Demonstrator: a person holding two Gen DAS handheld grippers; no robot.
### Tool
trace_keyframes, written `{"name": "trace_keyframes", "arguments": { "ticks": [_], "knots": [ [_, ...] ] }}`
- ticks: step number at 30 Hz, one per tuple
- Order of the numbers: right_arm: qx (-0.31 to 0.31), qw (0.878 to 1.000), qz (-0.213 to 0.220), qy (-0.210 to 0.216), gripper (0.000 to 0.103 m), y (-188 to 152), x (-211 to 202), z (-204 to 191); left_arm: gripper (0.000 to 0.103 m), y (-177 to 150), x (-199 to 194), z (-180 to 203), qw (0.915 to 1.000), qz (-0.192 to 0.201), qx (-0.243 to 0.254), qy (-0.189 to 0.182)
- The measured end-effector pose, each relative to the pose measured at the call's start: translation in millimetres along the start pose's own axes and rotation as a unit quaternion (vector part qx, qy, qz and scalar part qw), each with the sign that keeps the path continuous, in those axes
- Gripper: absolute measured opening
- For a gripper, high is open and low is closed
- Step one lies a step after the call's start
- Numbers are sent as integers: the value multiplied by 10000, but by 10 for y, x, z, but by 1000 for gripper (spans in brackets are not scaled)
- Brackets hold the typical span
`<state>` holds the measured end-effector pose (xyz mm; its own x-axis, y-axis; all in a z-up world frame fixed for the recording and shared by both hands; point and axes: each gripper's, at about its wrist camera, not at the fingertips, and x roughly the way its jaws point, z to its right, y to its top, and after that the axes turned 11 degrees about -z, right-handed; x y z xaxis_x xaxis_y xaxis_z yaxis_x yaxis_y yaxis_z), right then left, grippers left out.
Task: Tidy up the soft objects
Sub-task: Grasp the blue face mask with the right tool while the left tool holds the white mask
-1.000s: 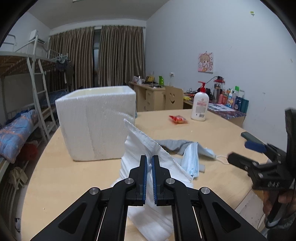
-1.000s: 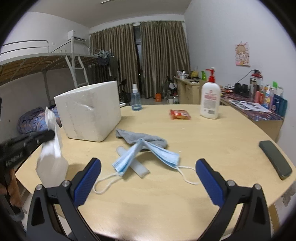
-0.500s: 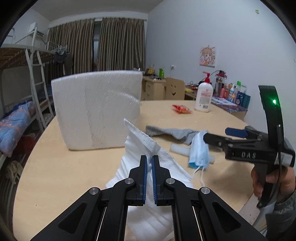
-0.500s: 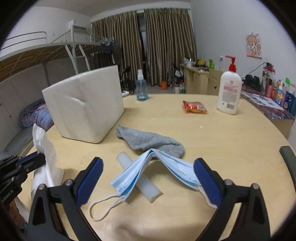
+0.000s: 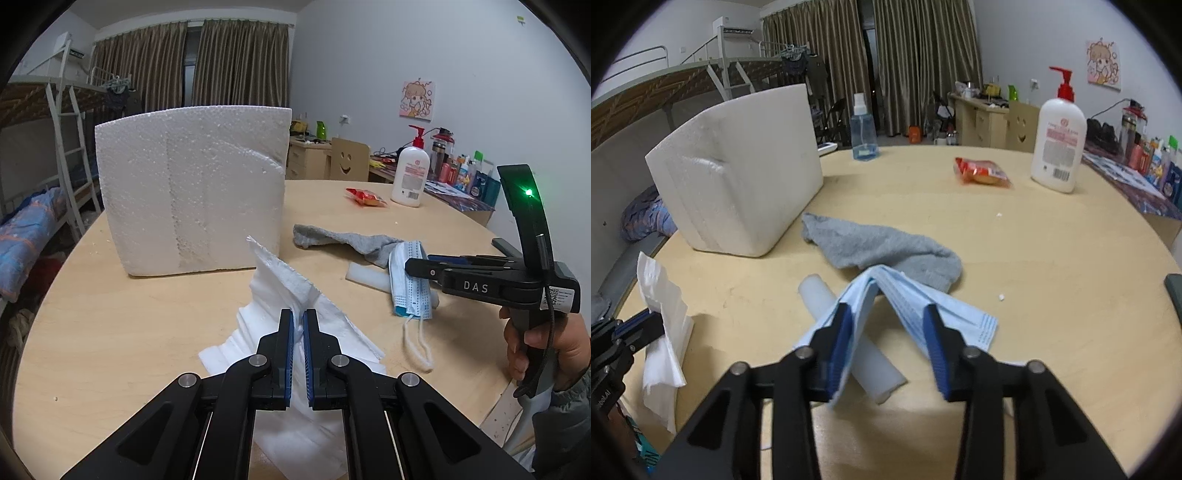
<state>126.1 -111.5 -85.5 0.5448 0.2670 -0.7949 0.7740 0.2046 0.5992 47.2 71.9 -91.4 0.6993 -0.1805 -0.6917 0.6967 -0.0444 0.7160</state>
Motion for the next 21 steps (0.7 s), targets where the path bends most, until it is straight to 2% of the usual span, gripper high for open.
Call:
{"name": "trace_keyframes", "arguments": {
  "ticks": [6,14,18,21],
  "knots": [
    [-81,9999,47,104,24,14,-37,-21,5,-14,-11,-18,10000,-7,-11,-5],
    [-65,9979,561,319,17,-41,-401,-29,5,17,-88,5,9999,131,-24,-88],
    [-190,9958,812,373,16,-71,-593,-96,5,66,-209,61,9995,297,59,-57],
    [-227,9934,968,575,16,-82,-732,-134,5,118,-330,84,9989,458,82,-13]
  ]
}}
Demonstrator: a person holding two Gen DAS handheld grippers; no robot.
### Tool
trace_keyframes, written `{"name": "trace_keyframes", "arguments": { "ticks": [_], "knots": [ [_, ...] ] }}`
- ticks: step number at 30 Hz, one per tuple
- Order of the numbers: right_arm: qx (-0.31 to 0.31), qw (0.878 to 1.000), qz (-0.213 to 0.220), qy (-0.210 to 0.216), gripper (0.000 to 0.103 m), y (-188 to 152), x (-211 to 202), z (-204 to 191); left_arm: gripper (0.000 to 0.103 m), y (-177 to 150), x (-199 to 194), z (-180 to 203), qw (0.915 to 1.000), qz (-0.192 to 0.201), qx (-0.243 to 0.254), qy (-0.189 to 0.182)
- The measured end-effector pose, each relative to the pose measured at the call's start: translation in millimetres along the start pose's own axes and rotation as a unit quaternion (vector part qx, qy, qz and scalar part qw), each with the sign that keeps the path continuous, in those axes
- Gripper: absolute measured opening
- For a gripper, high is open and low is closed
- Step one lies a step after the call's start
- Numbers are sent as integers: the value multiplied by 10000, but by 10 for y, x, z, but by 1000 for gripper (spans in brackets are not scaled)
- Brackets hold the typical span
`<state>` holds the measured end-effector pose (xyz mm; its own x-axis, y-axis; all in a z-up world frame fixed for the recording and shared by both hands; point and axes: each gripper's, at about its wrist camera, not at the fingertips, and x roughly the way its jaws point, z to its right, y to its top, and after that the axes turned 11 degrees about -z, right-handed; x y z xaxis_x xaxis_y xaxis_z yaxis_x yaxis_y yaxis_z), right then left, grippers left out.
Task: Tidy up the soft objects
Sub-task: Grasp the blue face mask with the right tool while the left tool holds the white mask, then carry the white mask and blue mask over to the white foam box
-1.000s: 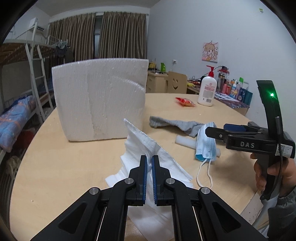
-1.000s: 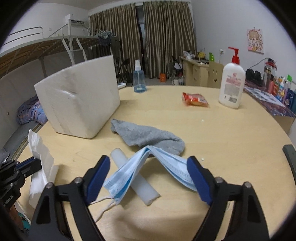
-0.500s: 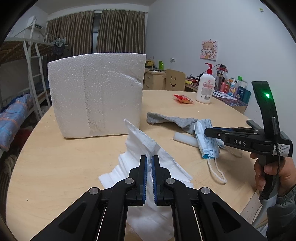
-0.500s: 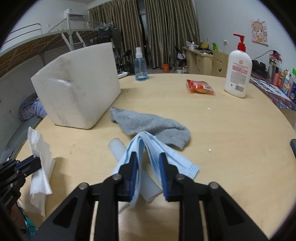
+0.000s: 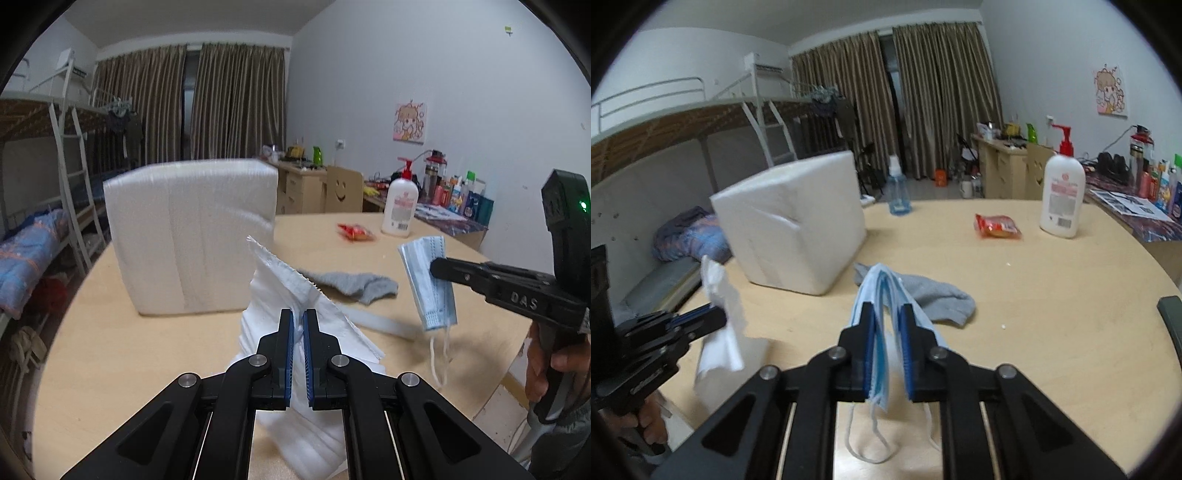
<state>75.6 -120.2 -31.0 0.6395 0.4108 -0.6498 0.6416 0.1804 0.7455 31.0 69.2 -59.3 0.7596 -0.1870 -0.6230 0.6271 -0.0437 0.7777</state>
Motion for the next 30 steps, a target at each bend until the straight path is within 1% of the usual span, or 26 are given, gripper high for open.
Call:
{"name": "trace_keyframes", "arguments": {
  "ticks": [10,14,19,30],
  "knots": [
    [-166,9989,428,15,16,28,-309,-118,5,125,-295,128,9992,392,102,69],
    [-272,9977,611,71,16,49,-434,-189,5,171,-415,167,9983,504,178,216],
    [-386,9963,748,172,16,100,-527,-297,5,258,-616,180,9963,777,227,291],
    [-635,9927,963,359,16,231,-652,-516,5,318,-964,125,9925,1122,196,454]
  ]
}}
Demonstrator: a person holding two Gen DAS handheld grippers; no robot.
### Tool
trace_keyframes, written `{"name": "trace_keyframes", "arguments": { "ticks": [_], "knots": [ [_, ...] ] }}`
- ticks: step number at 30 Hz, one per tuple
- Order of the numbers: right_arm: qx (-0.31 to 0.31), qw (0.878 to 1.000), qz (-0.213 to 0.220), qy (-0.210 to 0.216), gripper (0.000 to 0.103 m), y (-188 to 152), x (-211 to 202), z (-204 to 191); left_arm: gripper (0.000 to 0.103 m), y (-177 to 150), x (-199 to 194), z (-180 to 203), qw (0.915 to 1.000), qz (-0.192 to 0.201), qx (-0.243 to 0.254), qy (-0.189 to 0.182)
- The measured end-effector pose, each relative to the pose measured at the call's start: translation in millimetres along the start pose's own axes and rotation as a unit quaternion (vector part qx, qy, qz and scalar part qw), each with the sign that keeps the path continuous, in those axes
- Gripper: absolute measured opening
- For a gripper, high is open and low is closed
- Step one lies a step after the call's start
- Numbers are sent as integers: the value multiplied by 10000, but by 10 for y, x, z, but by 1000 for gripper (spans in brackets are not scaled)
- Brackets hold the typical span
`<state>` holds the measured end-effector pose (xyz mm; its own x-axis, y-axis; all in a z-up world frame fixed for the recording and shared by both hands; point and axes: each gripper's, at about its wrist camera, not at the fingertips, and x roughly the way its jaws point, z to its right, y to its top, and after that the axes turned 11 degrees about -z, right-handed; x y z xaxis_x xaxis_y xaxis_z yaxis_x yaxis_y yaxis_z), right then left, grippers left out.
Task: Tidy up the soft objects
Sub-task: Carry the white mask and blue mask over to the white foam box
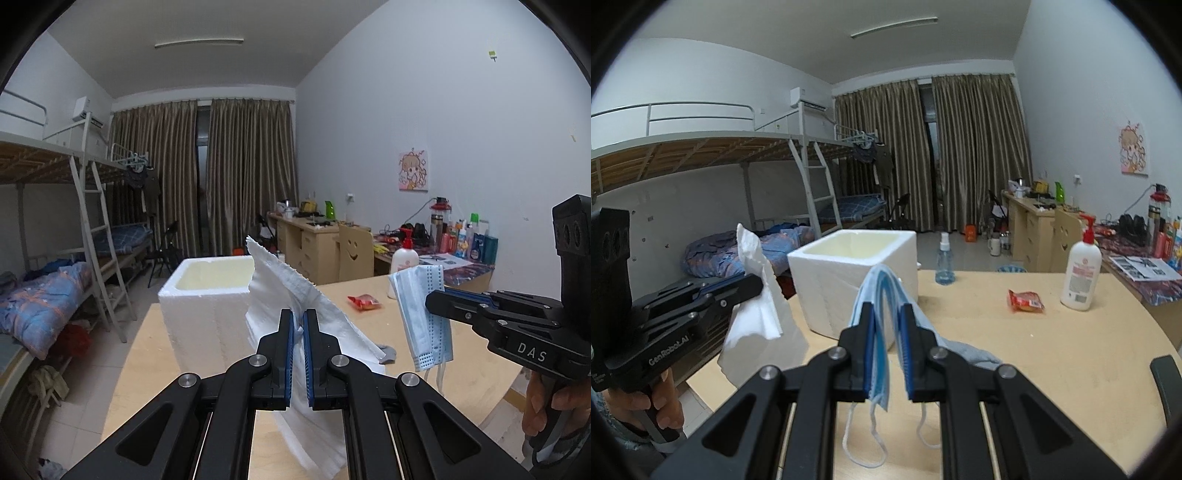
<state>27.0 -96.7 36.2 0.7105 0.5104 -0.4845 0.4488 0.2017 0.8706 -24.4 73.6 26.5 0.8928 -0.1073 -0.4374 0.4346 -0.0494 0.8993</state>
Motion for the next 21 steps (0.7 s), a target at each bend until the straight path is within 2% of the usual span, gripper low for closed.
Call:
{"name": "trace_keyframes", "arguments": {
  "ticks": [11,21],
  "knots": [
    [-256,9996,31,151,16,147,52,-217,5,84,-121,-161,9999,92,-73,126],
    [-436,9987,40,268,16,455,191,-339,5,384,-124,-327,9996,170,-131,198]
  ]
}}
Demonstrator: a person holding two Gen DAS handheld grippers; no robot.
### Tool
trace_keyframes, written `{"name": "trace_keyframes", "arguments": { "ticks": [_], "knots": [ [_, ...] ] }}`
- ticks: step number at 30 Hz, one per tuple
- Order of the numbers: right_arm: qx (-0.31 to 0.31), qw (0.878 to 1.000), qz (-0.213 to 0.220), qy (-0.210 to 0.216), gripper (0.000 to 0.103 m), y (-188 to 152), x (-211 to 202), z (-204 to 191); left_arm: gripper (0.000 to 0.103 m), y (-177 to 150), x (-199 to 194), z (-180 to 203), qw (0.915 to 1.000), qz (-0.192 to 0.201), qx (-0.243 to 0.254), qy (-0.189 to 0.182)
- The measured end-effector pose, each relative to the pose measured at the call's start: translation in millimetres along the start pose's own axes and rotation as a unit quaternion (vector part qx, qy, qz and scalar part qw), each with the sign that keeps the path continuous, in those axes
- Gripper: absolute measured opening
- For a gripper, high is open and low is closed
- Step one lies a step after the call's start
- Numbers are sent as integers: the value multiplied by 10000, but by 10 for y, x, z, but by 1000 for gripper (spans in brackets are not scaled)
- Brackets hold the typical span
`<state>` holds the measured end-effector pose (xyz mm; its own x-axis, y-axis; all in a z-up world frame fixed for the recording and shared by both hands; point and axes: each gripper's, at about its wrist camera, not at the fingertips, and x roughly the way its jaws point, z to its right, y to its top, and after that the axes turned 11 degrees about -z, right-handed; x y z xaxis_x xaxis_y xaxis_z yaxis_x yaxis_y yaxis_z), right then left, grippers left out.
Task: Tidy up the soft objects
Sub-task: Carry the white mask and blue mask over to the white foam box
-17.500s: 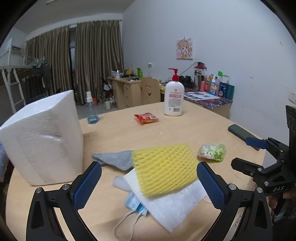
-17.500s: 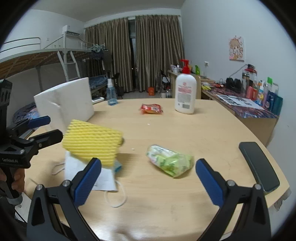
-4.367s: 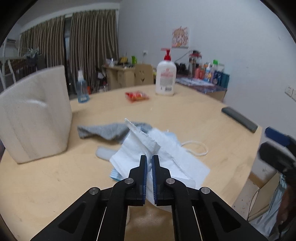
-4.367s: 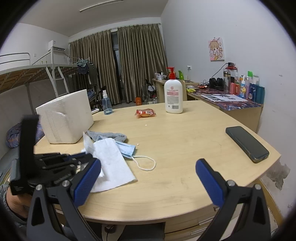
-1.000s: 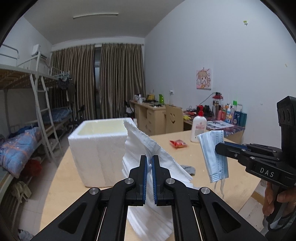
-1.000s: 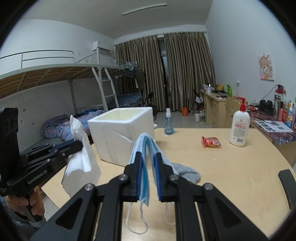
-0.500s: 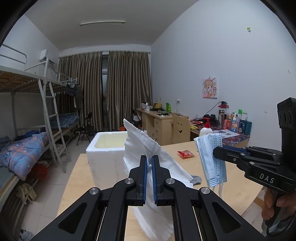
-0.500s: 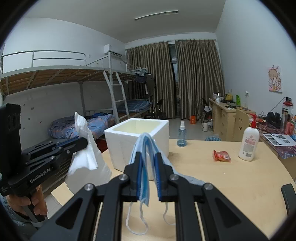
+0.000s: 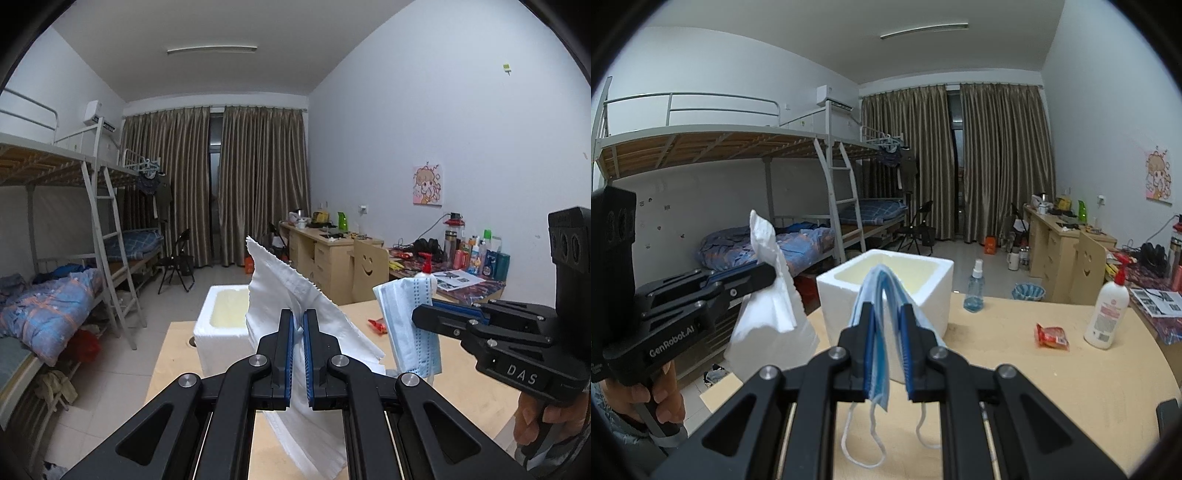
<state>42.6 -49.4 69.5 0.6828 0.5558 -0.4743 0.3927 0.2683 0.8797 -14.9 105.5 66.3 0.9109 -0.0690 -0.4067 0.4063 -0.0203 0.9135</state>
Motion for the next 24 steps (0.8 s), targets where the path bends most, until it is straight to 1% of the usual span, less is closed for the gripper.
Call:
{"name": "trace_keyframes", "arguments": {
  "ticks": [5,12,16,24],
  "knots": [
    [-84,9999,-1,57,16,198,85,-34,5,217,46,-142,9999,1,-103,11],
    [-152,9998,48,73,16,472,171,-18,5,569,105,-226,10000,57,-41,24],
    [-105,9998,104,124,16,581,226,31,5,765,178,-264,10000,63,-56,6],
    [-102,9998,185,61,16,761,322,110,6,1066,332,-305,9998,180,-35,7]
  ]
}}
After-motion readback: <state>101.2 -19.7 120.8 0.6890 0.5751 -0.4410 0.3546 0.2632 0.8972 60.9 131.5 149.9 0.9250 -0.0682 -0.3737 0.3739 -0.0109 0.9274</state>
